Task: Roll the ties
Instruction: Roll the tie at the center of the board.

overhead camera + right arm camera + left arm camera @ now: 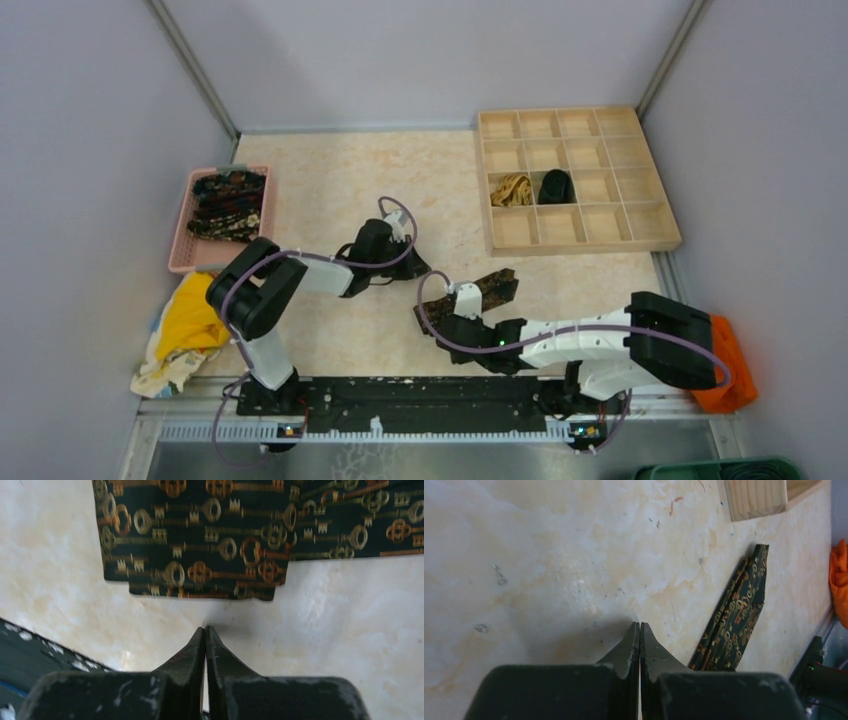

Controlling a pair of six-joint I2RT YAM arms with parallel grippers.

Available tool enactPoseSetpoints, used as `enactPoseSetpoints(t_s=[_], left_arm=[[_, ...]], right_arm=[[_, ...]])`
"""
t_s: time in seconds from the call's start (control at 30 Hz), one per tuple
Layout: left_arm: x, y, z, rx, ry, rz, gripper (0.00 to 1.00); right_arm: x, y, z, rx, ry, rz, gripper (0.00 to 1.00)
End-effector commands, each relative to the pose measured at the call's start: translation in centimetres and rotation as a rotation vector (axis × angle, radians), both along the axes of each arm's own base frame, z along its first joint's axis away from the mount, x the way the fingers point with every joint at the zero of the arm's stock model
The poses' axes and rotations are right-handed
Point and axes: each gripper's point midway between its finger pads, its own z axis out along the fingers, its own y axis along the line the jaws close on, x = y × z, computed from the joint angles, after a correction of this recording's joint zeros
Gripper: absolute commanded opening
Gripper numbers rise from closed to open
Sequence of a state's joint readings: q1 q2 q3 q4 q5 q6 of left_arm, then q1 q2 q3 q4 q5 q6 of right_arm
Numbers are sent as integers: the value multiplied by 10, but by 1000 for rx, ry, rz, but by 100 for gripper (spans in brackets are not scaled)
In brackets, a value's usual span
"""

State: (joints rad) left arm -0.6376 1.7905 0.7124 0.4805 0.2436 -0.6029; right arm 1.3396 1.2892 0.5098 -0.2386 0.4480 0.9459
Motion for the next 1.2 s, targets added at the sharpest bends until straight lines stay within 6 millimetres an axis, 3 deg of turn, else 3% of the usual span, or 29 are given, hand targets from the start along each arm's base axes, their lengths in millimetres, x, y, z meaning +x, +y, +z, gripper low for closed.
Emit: enactPoseSetpoints(t_s=[0.0, 0.17, 0.37, 0.63, 0.77, 0.87, 1.0, 1.1, 1.17], left_arm=[[-47, 4, -28, 22, 101, -83, 0], [-83, 3, -41, 31, 142, -124, 0], [-106, 13, -46, 58, 158, -115, 0], [-109, 47, -56, 190, 134, -48, 0], [-96, 60, -61, 270, 122, 29, 0], [-74, 73, -58, 326, 113, 165, 0], [-37, 108, -25, 380, 82, 458, 0], [-19, 138, 26, 317, -1, 659, 0], [-19, 159, 67, 249, -69, 774, 0]], right_arm=[[12, -6, -17, -30, 34, -45, 0], [32, -7, -19, -66, 15, -45, 0], [43, 17, -18, -99, -1, 39, 0], [41, 41, -19, -90, 29, 108, 0], [35, 30, -13, -113, 22, 94, 0], [31, 21, 0, -144, -9, 88, 0], [30, 9, 27, -215, -99, 52, 1], [30, 7, 51, -240, -169, 38, 3], [29, 12, 65, -241, -205, 53, 5]])
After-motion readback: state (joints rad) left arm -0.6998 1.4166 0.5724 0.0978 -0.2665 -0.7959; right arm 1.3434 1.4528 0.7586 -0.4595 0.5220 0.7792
